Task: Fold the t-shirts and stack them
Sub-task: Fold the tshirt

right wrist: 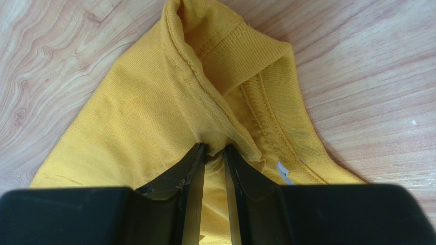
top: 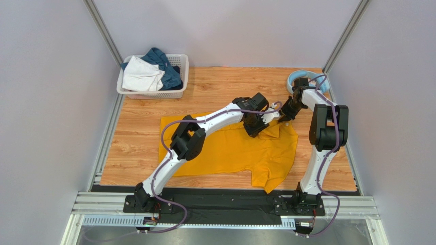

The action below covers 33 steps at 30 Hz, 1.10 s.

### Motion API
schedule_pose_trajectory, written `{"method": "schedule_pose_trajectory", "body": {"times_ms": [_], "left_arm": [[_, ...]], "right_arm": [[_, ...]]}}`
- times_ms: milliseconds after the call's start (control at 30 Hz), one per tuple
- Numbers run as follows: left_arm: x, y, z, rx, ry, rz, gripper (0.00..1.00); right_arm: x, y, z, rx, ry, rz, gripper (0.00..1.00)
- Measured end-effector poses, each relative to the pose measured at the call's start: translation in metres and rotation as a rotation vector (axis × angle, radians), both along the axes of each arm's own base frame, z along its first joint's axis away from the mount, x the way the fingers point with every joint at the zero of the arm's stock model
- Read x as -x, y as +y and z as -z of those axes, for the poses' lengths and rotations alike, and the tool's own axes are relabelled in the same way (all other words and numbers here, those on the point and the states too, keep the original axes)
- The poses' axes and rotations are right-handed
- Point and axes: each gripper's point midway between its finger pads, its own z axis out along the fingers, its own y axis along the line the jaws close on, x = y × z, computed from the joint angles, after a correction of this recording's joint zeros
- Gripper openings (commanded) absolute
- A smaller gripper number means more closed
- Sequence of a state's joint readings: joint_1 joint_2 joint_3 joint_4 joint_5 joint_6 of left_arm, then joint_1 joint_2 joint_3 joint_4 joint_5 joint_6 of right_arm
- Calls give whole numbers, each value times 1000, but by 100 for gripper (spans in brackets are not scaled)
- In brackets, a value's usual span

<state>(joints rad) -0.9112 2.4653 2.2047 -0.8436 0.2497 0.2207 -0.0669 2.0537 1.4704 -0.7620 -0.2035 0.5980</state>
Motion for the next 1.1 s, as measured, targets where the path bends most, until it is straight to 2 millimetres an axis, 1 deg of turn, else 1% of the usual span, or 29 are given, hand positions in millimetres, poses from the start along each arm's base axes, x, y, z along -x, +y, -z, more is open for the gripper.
{"method": "schedule_pose_trajectory", "body": {"times_ms": [267, 433, 533, 567, 600, 633, 667, 733, 767, 1100], "left_arm": [[-7, -8, -2, 18, -12, -14, 38], [-12, -12, 4, 18, -19, -25, 42], [-14, -14, 7, 16, -22, -32, 41], [-15, -14, 6, 17, -25, -34, 39], [-16, -15, 6, 17, -28, -37, 28], [-16, -15, 7, 16, -29, -38, 20], [-18, -15, 8, 15, -36, -42, 10], [-20, -15, 8, 12, -41, -51, 5], [-22, -14, 8, 12, -45, -52, 0], [-23, -12, 8, 5, -61, -40, 0]], "right_arm": [[0, 0, 0, -1, 0, 0, 26], [0, 0, 0, -1, 0, 0, 24], [0, 1, 0, -7, -3, -2, 24], [0, 2, 0, -8, -2, -3, 24], [0, 2, 0, -8, -2, -3, 24], [0, 2, 0, -8, -2, -3, 24], [0, 2, 0, -8, -2, -3, 24], [0, 2, 0, -8, -2, -3, 24], [0, 2, 0, -9, -3, -3, 24], [-1, 4, 0, -16, -7, -8, 24]]}}
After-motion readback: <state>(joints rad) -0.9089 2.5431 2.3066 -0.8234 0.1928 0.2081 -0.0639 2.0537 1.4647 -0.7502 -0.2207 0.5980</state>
